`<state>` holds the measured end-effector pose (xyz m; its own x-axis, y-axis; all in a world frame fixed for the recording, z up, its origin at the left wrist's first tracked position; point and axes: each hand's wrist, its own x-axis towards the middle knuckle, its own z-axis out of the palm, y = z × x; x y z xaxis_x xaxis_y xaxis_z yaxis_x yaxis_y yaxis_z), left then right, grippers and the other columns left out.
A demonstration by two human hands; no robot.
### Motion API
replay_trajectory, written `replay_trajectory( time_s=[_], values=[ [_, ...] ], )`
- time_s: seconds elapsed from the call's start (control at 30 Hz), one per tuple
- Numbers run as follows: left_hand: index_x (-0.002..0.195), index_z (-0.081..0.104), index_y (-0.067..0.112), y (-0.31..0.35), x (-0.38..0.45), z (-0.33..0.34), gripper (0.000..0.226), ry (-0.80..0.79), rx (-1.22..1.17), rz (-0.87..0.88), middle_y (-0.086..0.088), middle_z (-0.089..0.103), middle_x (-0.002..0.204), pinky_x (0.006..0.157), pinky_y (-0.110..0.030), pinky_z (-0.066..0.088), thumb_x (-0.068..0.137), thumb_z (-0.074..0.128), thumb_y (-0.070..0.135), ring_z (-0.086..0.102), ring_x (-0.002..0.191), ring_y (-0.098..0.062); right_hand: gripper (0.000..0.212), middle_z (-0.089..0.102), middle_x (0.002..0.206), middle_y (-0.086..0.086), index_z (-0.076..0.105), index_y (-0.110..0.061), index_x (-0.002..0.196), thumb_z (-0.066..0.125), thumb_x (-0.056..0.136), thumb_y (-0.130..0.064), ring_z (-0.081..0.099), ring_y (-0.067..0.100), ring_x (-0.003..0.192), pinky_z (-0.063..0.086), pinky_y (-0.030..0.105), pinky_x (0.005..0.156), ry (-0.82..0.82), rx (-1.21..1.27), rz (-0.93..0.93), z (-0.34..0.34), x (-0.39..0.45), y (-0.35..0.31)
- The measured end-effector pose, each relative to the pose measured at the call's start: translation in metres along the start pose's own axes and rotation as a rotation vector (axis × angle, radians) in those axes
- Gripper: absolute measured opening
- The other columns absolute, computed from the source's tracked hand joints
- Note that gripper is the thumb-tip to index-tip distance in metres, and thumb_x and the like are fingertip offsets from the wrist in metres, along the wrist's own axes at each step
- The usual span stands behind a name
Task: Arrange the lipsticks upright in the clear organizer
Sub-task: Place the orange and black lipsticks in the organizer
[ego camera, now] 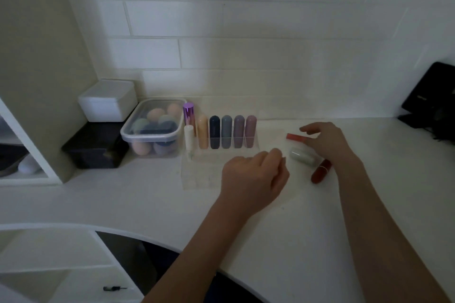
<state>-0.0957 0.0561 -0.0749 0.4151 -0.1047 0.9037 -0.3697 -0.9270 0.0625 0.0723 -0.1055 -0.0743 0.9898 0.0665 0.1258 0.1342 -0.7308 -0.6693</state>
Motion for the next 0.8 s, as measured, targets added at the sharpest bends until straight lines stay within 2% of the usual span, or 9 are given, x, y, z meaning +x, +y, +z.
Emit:
replay_trajectory(
  time_s=[0.17,0.23,0.33,0.43,0.5,0.53,0.63,0.7,0.8],
  values=[
    [0.065,0.056,0.014,0.016,0.016,0.032,0.022,-0.014,0.082,-0.025,0.001,0.05,0.047,0.038,-0.023,0.027,0.086,0.054,0.022,0.036,0.035,-0.017,0.02,0.071,0.107,0.002,0.072,-0.027,0.092,0.067,0.081,-0.011,0.064,0.021,0.098,0.051,0.033,0.089,0.025,-0.032,-0.047,0.017,0.004,0.009],
    [0.065,0.056,0.015,0.014,0.011,0.04,0.021,-0.018,0.128,-0.061,0.002,0.05,0.046,0.037,-0.023,0.026,0.085,0.055,0.023,0.036,0.034,-0.017,0.014,0.072,0.099,0.001,0.073,-0.022,0.09,0.071,0.08,-0.013,0.064,0.016,0.089,0.049,0.025,0.081,0.015,0.111,-0.077,0.014,0.004,0.003],
    [0.067,0.061,0.016,0.01,0.006,0.04,0.019,-0.005,0.109,-0.151,0.003,0.053,0.046,0.035,-0.022,0.033,0.083,0.058,0.025,0.041,0.033,-0.018,0.025,0.07,0.089,0.004,0.071,-0.015,0.101,0.072,0.079,-0.004,0.061,0.011,0.082,0.044,0.015,0.071,-0.031,0.355,-0.182,-0.001,-0.002,-0.017],
    [0.091,0.07,0.025,0.008,0.015,0.029,0.016,0.073,-0.018,-0.506,0.005,0.066,0.061,0.05,-0.018,0.041,0.084,0.058,0.031,0.059,0.05,-0.014,0.04,0.069,0.085,0.001,0.065,-0.013,0.112,0.069,0.077,0.007,0.065,0.01,0.077,0.05,0.02,0.075,-0.203,0.626,-0.247,-0.02,-0.013,-0.033],
    [0.112,0.066,0.029,0.001,0.019,0.024,0.027,0.072,-0.206,-0.775,0.006,0.067,0.071,0.064,-0.021,0.044,0.085,0.064,0.033,0.063,0.068,-0.013,0.043,0.069,0.087,-0.001,0.064,-0.012,0.114,0.068,0.077,0.009,0.066,0.004,0.08,0.052,0.014,0.076,-0.272,0.638,-0.313,-0.028,-0.02,-0.042],
    [0.118,0.062,0.031,-0.001,0.018,0.023,0.033,0.058,-0.272,-0.828,0.006,0.065,0.07,0.067,-0.023,0.045,0.085,0.065,0.035,0.062,0.071,-0.012,0.043,0.069,0.088,-0.001,0.064,-0.012,0.114,0.068,0.077,0.01,0.066,0.003,0.083,0.052,0.012,0.076,-0.305,0.628,-0.347,-0.03,-0.023,-0.048],
    [0.12,0.061,0.03,-0.003,0.019,0.02,0.036,0.021,-0.279,-0.825,0.002,0.067,0.074,0.068,-0.027,0.047,0.085,0.064,0.037,0.061,0.073,-0.011,0.041,0.066,0.088,0.0,0.062,-0.011,0.111,0.065,0.078,0.014,0.065,0.005,0.086,0.052,0.015,0.076,-0.441,0.661,-0.408,-0.034,-0.029,-0.061],
    [0.115,0.064,0.03,-0.003,0.019,0.021,0.031,0.027,-0.273,-0.819,0.004,0.071,0.084,0.069,-0.026,0.049,0.085,0.064,0.036,0.063,0.078,-0.01,0.042,0.066,0.088,0.002,0.062,-0.011,0.111,0.063,0.078,0.015,0.064,0.007,0.085,0.052,0.018,0.077,-0.507,0.691,-0.426,-0.034,-0.031,-0.065],
    [0.107,0.068,0.032,-0.004,0.018,0.021,0.023,0.033,-0.275,-0.831,0.007,0.071,0.083,0.068,-0.029,0.051,0.085,0.063,0.037,0.064,0.076,-0.01,0.047,0.067,0.092,0.004,0.059,-0.012,0.118,0.064,0.079,0.014,0.063,0.013,0.09,0.051,0.026,0.086,-0.553,0.739,-0.426,-0.032,-0.032,-0.069]
  ],
)
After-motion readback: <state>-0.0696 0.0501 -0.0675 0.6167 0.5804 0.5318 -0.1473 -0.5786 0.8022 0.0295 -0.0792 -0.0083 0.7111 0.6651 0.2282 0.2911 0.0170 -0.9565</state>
